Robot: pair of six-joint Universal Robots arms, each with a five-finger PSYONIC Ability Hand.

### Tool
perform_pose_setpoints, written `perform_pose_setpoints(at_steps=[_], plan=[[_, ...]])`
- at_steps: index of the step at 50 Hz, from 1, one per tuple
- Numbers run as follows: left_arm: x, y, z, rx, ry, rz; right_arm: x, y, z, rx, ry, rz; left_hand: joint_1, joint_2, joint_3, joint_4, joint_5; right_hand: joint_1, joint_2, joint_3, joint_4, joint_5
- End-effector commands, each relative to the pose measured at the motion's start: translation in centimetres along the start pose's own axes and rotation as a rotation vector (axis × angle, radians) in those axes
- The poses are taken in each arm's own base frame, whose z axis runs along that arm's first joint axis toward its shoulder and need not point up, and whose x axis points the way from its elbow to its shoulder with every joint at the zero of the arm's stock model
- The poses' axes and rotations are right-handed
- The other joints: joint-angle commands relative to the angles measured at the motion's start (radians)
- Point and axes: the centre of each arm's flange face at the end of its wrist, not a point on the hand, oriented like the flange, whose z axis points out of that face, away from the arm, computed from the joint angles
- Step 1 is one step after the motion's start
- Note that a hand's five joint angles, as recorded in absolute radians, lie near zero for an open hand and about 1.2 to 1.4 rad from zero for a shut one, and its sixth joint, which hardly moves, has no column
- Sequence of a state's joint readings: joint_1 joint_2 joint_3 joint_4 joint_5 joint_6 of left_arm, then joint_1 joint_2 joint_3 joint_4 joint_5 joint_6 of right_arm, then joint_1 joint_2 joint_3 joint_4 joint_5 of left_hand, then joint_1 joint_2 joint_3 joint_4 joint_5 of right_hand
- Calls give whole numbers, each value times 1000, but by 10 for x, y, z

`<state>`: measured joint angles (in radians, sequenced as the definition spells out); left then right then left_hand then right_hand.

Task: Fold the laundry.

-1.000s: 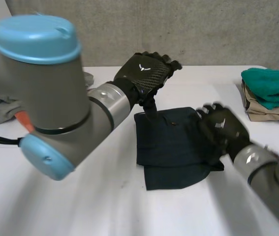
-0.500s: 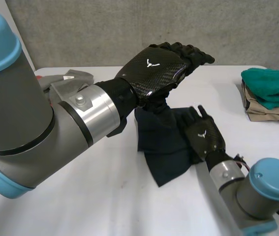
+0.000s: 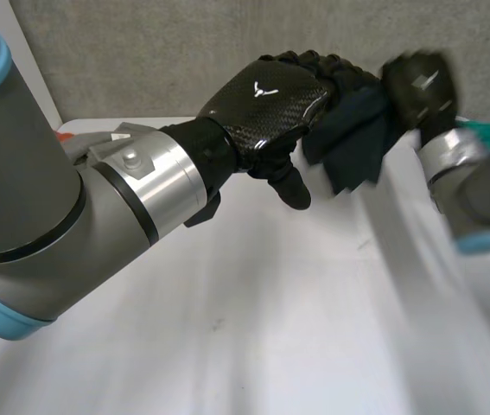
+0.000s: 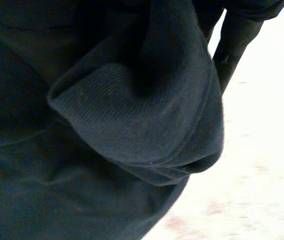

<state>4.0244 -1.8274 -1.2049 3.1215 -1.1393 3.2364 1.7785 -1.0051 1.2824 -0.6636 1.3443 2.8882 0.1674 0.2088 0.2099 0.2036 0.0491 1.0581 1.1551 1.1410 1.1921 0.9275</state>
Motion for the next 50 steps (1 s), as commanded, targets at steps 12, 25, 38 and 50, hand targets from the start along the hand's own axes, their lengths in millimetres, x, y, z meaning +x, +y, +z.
perform_pose_setpoints(at_steps=[12,25,38,50], plan=[[-2,6,0,-16,-3,-19,217,159,15,-106,248,-6,8,-33,-35,-28,-48,338,241,255,204,294],[-2,18,2,-45,-3,-31,229,246,-29,-223,132,34,11,-30,-32,-25,-45,-281,-378,-364,-415,-325],[1,9,1,-24,4,-26,260,126,-24,-262,194,46,11,-31,-32,-25,-45,-884,-981,-966,-1018,-928],[-6,-1,4,18,-44,-40,331,21,-60,-504,627,-352,20,-22,-23,-17,-37,-884,-981,-966,-1018,-928]])
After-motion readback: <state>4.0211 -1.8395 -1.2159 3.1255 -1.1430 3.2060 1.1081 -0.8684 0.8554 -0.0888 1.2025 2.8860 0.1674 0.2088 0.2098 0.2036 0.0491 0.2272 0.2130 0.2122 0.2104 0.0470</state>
